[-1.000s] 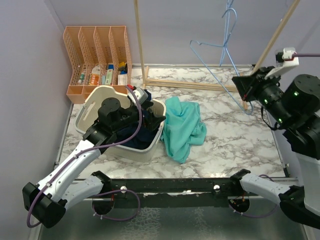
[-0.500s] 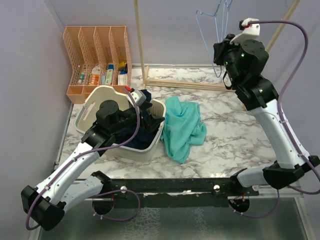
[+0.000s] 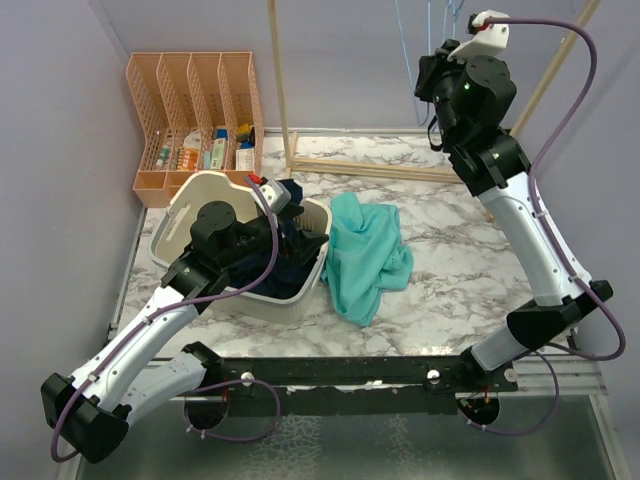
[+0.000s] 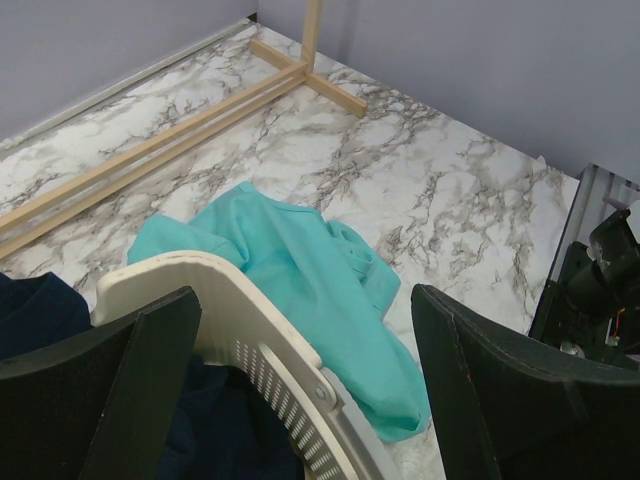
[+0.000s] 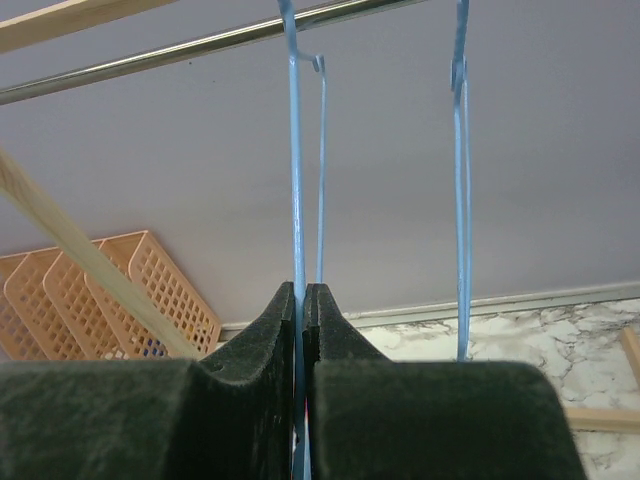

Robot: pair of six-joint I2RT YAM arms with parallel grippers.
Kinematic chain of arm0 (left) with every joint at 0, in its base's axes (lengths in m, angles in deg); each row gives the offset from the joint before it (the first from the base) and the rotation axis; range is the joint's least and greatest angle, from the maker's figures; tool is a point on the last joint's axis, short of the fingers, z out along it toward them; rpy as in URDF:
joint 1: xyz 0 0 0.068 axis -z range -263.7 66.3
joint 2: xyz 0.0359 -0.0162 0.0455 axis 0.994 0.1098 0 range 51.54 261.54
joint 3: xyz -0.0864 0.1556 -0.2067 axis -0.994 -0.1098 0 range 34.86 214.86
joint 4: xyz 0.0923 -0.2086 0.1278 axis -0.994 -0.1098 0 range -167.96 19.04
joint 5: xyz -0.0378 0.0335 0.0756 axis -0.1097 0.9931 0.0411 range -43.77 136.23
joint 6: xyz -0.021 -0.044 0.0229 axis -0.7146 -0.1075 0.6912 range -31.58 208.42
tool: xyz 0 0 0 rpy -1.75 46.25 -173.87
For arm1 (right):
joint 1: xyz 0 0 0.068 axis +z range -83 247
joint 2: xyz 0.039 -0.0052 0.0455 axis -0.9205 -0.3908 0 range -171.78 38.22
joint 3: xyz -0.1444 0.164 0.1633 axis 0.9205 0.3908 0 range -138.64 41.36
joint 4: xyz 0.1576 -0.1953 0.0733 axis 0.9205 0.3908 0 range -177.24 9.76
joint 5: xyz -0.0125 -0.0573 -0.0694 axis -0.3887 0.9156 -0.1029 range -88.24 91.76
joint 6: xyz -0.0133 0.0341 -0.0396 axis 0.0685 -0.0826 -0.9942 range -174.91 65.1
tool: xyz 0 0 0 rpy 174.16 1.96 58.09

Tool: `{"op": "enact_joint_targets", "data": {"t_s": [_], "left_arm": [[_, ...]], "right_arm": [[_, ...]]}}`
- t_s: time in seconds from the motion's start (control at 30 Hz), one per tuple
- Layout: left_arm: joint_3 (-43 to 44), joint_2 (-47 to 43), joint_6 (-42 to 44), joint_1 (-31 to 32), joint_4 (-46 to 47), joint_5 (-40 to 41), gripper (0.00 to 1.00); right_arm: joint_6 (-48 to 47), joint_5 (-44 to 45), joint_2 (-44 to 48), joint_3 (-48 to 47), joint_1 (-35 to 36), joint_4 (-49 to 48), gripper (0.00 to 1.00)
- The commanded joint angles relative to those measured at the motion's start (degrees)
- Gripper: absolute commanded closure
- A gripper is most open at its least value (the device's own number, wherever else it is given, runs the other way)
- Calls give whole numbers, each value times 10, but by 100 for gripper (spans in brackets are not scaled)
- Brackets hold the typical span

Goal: Remove the t-shirt from the hanger

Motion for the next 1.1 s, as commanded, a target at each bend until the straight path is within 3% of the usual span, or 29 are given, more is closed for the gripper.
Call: {"op": "enact_joint_targets", "data": {"t_s": [0.0,0.43,0.5,0.57,0.67,0.8,1.07], "left_arm": [[-3,-10,0,1,10,2,11],[-3,-9,4,1,6,5,12],[-2,-6,5,1,5,-1,12],[1,0,8,1,0,-9,12],[8,13,15,1,-7,-25,11],[29,37,18,1,-16,-45,11],[137,123,17,19,-47,-71,14]], "right_arm": [[-6,18,-42,-44,-3,-13,99],[-4,5,-81,-71,-3,35,96],[-5,-12,-71,-65,-3,44,82],[-7,-37,-51,-48,-3,53,56],[-7,-93,-6,-1,-3,73,37],[0,-198,85,97,-3,89,24],[34,-462,330,321,-2,87,21]]}}
